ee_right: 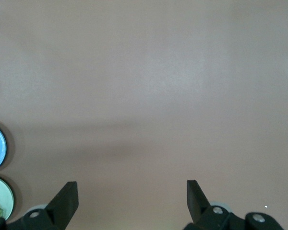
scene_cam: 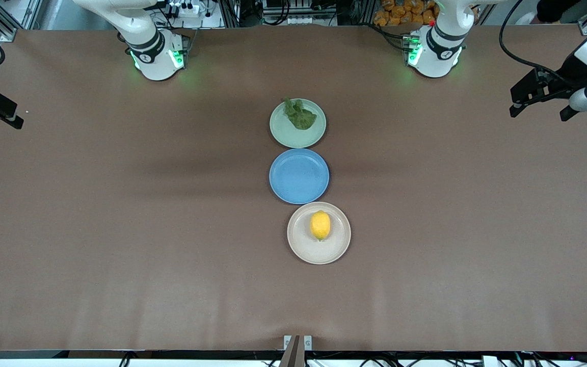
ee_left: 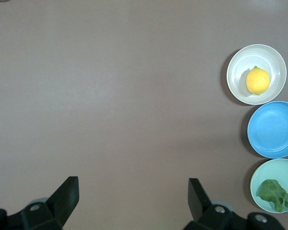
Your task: Pick lemon and lettuce from plates
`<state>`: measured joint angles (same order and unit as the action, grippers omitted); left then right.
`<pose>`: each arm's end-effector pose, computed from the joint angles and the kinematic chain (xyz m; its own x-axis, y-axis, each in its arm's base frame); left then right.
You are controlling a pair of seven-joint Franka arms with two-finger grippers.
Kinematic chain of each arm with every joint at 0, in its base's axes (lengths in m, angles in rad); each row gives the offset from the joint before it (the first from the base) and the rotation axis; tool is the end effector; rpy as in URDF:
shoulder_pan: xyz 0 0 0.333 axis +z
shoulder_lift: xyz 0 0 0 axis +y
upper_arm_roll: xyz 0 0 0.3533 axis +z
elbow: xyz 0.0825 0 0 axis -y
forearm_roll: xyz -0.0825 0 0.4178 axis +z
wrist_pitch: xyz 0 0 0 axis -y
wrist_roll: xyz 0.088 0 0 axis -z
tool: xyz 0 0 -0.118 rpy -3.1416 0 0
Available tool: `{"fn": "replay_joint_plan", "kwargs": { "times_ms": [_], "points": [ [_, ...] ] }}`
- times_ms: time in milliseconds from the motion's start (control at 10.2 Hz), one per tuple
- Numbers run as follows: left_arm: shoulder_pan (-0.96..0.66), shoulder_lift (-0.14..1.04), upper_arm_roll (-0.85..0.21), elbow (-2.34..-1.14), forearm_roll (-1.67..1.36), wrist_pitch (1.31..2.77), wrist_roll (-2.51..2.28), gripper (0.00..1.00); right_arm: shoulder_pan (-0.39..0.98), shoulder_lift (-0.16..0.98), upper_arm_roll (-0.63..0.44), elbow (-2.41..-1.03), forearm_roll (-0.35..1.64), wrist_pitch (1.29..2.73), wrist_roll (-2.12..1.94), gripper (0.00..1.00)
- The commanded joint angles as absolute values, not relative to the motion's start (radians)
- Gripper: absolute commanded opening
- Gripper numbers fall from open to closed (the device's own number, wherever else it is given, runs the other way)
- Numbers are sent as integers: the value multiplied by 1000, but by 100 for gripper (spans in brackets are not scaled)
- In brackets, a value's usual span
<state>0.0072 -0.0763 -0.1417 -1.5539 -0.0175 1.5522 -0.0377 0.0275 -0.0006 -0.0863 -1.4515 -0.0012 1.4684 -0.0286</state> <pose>0.5546 -0.0809 0.7010 0.9926 -0.0970 0.0735 -0.0979 -0.9951 0.0094 0.5763 -0.0341 0.7018 0.9994 -0.0303 0.0175 -0.0303 -0.9995 0.0016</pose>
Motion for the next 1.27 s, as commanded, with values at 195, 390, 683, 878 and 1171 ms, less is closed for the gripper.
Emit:
{"fn": "replay_joint_plan", "kwargs": {
  "times_ms": [195,390,683,878,1171],
  "points": [
    [17,-75,-143,-1532,-20,1529,20,100,20,-11,-77,-1460,3,1462,-29,100],
    [17,-68,-144,-1532,-18,1529,20,100,20,-9,-77,-1462,3,1460,-32,100],
    [12,-46,-146,-1532,-21,1529,11,100,25,-9,-60,-1488,5,1476,-23,100],
    [0,0,-155,-1528,-29,1537,-26,100,31,-8,-28,-1549,5,1538,-20,100],
    [-90,160,-173,-1448,-31,1569,-179,100,34,-5,38,-1649,5,1663,3,100]
  ]
}}
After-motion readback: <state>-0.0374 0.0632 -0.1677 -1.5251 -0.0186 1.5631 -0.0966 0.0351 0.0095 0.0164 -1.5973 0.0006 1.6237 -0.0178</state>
